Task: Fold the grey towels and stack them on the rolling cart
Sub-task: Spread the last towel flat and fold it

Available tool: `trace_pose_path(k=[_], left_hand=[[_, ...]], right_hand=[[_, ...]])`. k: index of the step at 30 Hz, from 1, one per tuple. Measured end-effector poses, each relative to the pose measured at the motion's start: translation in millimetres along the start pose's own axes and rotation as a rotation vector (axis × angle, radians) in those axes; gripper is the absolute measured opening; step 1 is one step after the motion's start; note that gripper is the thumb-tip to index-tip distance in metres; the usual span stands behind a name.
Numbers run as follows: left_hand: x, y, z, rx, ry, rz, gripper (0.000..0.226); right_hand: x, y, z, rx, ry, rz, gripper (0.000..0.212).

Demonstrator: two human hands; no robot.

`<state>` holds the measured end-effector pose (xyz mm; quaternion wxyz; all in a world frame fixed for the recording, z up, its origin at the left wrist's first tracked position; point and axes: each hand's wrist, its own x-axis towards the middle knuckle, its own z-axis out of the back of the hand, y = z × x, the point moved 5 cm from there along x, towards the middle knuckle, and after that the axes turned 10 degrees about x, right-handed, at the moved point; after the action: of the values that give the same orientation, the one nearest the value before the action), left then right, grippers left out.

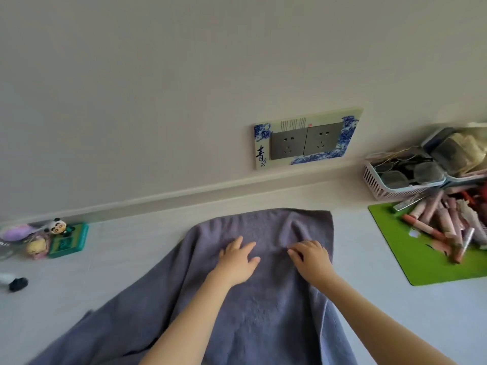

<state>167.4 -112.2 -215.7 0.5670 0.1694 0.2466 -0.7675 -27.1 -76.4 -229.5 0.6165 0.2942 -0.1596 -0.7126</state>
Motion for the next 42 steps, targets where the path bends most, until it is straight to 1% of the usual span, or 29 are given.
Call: trace_pose_path(k=[1,3,5,6,7,9,10,12,13,15,17,19,21,22,23,26,29,31,33,35,38,42], left_hand=[[3,-3,-11,0.008,0.045,0.007,0.059],[4,0,-23,0.065,0.070,0.017,0.063],[6,2,-31,0.096,0.080,0.018,0.065],[6,3,-32,0.091,0.081,0.017,0.064],[6,3,-33,0.079,0.077,0.018,0.063],[6,0,-31,0.044,0.049,0.032,0.062],[3,-3,-30,0.038,0.016,0.035,0.061],[-5,-15,-32,0.068,-0.061,0.003,0.061],[-13,-24,-38,0.095,-0.089,-0.032,0.060],[-26,-36,-54,0.118,-0.104,-0.083,0.061],[-36,-38,-71,0.162,-0.080,-0.104,0.063],[-43,-36,-81,0.214,-0.077,-0.130,0.065],[-47,-32,-81,0.186,-0.098,-0.127,0.064],[-53,-30,-82,0.170,-0.106,-0.132,0.063],[-58,-30,-82,0.166,-0.117,-0.139,0.062],[-75,-29,-91,0.214,-0.134,-0.119,0.062],[-95,-22,-108,0.252,-0.106,-0.088,0.065],[-104,-23,-119,0.291,-0.101,-0.119,0.067],[-109,-31,-126,0.298,-0.084,-0.149,0.067],[-113,-46,-129,0.286,-0.057,-0.184,0.065],[-111,-69,-136,0.282,-0.030,-0.224,0.064],[-105,-100,-142,0.271,-0.031,-0.229,0.064]], right_hand=[[-9,-8,-5,-0.056,0.030,0.018,0.040],[-22,-15,-4,-0.155,0.030,0.096,0.064],[-27,-40,-2,-0.241,0.057,0.080,0.088],[-27,-53,1,-0.261,0.051,0.036,0.093],[-26,-63,7,-0.287,0.013,-0.010,0.090],[-28,-70,20,-0.369,-0.059,-0.077,0.067],[-31,-67,23,-0.399,-0.085,-0.072,0.059],[-42,-56,16,-0.400,-0.070,0.004,0.054],[-54,-51,6,-0.376,-0.037,0.055,0.055],[-78,-47,-11,-0.349,0.025,0.095,0.063],[-96,-59,-19,-0.342,0.022,0.041,0.062],[-111,-78,-18,-0.338,-0.004,-0.080,0.059],[-117,-87,-18,-0.275,-0.011,-0.218,0.061],[-127,-84,-20,-0.249,-0.033,-0.255,0.062],[-136,-80,-25,-0.218,-0.027,-0.258,0.062],[-162,-68,-46,-0.217,-0.010,-0.183,0.057],[-184,-68,-53,-0.191,-0.004,-0.242,0.058],[-196,-73,-50,-0.209,-0.002,-0.274,0.066],[-204,-84,-45,-0.241,-0.062,-0.208,0.076],[-215,-96,-35,-0.226,-0.045,-0.232,0.084],[-222,-115,-22,-0.208,-0.023,-0.280,0.091],[-224,-141,-1,-0.182,-0.029,-0.330,0.099]])
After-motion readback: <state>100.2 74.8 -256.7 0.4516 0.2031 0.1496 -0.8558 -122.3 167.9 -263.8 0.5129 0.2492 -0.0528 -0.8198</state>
